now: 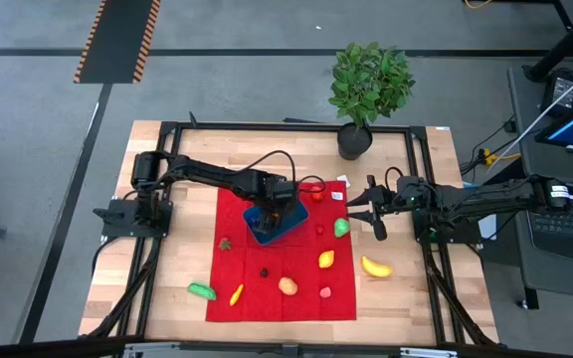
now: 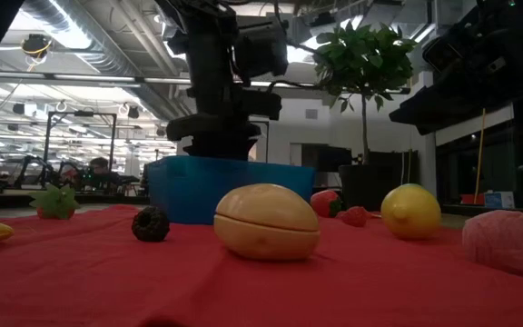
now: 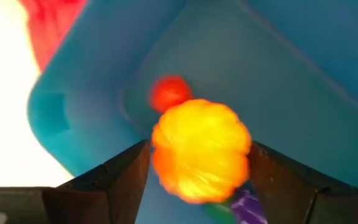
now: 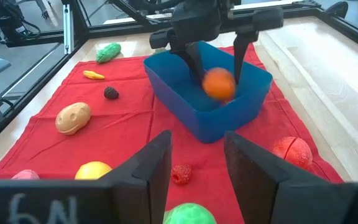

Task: Pick and placing Produce into tupperware
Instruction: Put the pumpkin into the blue bin, then put the top strawberry into the blue bin

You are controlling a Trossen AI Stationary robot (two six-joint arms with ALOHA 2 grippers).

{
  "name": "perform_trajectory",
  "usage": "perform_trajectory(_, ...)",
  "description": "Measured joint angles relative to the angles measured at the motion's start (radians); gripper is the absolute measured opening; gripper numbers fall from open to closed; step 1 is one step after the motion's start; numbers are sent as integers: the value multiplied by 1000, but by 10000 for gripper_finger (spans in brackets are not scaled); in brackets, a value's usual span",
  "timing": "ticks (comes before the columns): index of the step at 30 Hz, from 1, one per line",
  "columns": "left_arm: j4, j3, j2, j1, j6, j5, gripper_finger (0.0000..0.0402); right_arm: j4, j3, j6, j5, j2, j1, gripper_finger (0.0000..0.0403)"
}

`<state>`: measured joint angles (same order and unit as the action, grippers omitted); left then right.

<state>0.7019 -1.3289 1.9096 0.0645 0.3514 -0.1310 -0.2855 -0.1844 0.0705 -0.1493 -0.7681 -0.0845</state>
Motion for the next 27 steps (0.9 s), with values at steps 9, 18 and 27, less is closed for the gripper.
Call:
perform_trajectory(9, 5, 0, -5, -14, -1, -9, 259, 0, 0, 0, 0, 0, 0, 149)
perform_trajectory(18, 28, -46, -53, -52, -1, -7, 257, -1, 0, 0, 0, 0, 0, 149)
perform_trajectory(27, -16, 5, -243, -66, -68, 108, 255, -16, -1, -1, 1, -9, 0, 149)
